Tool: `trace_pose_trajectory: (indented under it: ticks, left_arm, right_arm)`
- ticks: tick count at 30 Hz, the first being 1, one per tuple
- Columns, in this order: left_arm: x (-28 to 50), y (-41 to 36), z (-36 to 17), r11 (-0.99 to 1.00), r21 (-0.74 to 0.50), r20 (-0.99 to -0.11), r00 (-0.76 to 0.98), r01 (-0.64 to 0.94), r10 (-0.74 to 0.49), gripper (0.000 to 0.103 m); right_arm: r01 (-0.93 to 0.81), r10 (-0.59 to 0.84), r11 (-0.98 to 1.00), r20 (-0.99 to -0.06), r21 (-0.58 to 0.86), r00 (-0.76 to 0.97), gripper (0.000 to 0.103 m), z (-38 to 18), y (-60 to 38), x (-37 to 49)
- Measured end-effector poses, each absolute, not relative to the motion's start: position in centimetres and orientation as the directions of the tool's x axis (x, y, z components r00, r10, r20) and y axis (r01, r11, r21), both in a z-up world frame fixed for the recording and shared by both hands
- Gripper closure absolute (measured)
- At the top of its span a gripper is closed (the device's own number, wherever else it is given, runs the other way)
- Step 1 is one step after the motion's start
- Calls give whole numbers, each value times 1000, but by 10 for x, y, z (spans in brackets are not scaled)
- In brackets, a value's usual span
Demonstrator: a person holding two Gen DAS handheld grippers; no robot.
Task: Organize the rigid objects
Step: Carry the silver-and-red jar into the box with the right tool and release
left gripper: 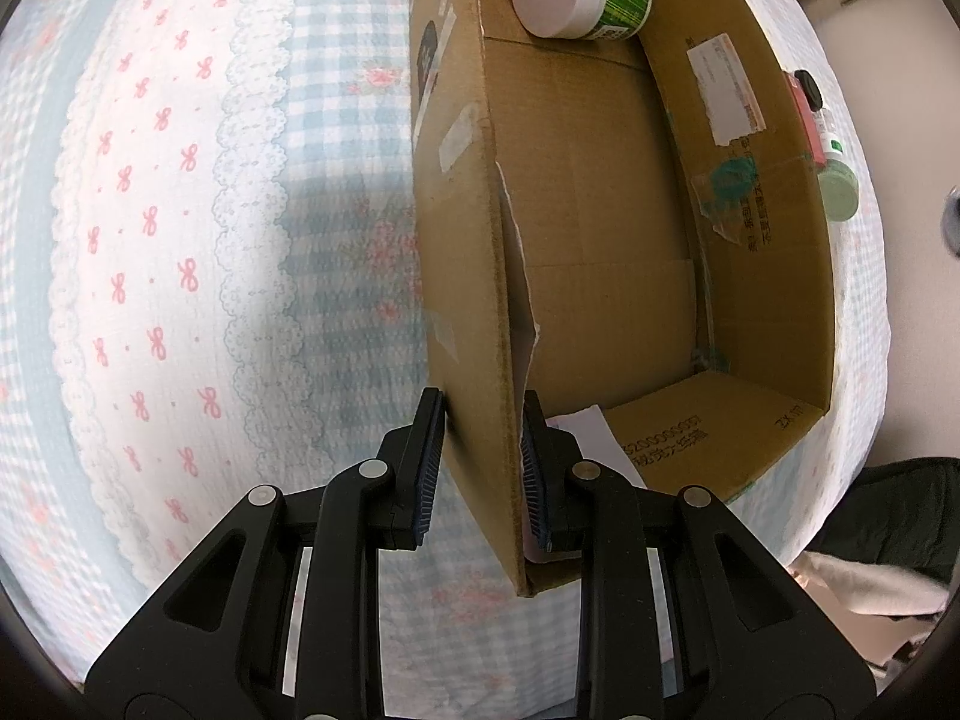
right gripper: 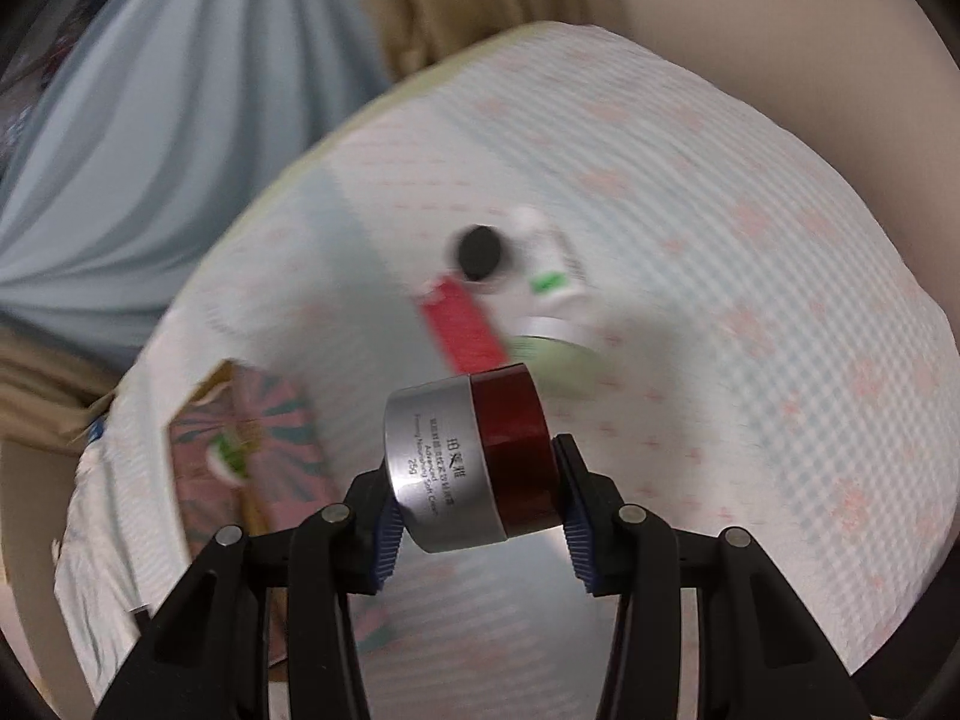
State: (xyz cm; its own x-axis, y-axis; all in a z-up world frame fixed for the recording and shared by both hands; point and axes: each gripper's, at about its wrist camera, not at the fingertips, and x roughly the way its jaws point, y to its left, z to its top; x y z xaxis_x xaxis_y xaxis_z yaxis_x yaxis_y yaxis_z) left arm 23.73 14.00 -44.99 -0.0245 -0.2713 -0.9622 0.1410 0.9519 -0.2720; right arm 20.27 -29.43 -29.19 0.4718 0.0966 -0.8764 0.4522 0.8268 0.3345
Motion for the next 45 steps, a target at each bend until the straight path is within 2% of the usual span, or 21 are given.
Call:
trace_pose_trajectory:
  ticks: [8, 16, 27, 34, 35, 37, 38, 45]
  left_arm:
    - [233, 145, -450, 954, -279, -960, -4, 105, -281, 81]
    - [231, 148, -450, 957, -273, -962, -1, 100, -274, 81]
    - [228, 147, -448, 957, -278, -960, 8, 89, -279, 81]
    - [230, 150, -448, 955, -282, -959, 5, 93, -283, 81]
    - [230, 150, -448, 955, -283, -959, 4, 92, -284, 81]
    - [231, 151, -448, 954, -285, -958, 3, 92, -286, 81]
    - [232, 151, -449, 954, -284, -958, 2, 94, -286, 81]
    - [235, 156, -445, 952, -296, -955, 3, 80, -297, 81]
  right_arm:
    - [244, 257, 886, -857, 393, 447, 61, -270, -188, 249]
    - [40, 363, 919, -883, 391, 299, 61, -309, -76, 289]
    - [-85, 310, 950, -943, 301, 123, 61, -396, -5, 338]
    - [-121, 294, 951, -953, 284, 70, 60, -412, 8, 344]
    - [-128, 293, 950, -954, 284, 59, 55, -413, 10, 345]
    - [-116, 305, 947, -951, 299, 44, 24, -412, 10, 345]
    - [-101, 312, 946, -949, 307, 38, 0, -412, 7, 344]
    - [-136, 306, 945, -951, 296, 55, 0, -410, 4, 340]
